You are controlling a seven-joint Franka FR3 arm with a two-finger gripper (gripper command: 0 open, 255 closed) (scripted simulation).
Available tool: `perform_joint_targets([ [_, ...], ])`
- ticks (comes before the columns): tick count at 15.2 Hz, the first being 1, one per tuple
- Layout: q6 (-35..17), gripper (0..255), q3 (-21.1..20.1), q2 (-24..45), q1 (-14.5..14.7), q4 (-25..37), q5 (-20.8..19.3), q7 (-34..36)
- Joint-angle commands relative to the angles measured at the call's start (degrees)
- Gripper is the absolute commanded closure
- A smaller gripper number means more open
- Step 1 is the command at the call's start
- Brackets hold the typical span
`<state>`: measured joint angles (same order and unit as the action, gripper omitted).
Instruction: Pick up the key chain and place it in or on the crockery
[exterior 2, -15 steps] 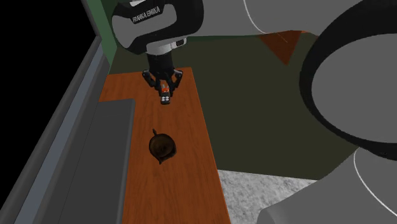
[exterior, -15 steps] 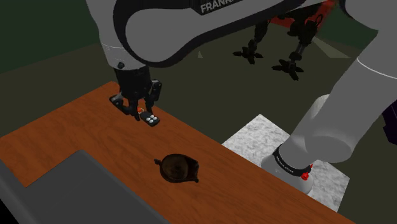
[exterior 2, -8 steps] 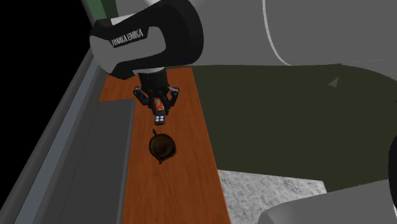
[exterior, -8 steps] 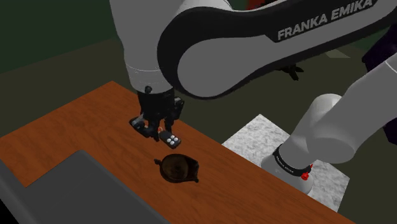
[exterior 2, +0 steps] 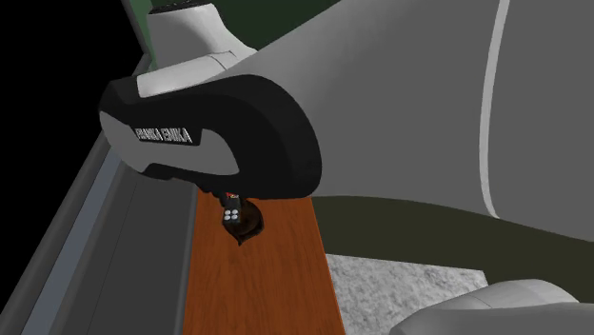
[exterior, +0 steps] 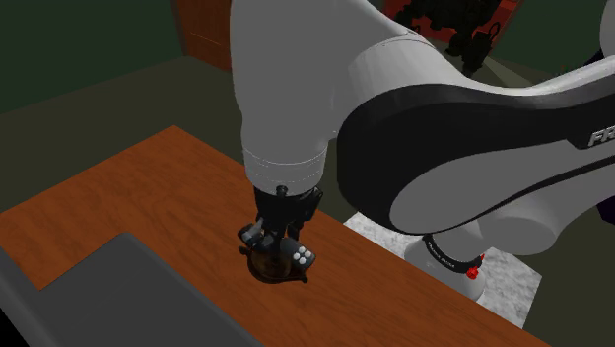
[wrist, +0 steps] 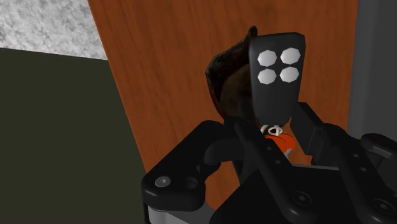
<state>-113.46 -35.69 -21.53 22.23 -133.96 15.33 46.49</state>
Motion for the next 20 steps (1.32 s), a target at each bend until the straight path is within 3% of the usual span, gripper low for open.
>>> perform_joint_targets([
  [1,-1.52,255,-0.39,0.24,0.13,-1.26,0.21,0.13],
  [11,-10.14,255,-2.65,4.28,-0.33,-6.09,-0.40,0.95],
  [19,-10.44,255,-2.73,4.45,-0.35,-6.24,-0.45,1.00],
  [20,-10.44,0,-2.73,4.45,-0.35,-6.24,-0.45,1.00],
])
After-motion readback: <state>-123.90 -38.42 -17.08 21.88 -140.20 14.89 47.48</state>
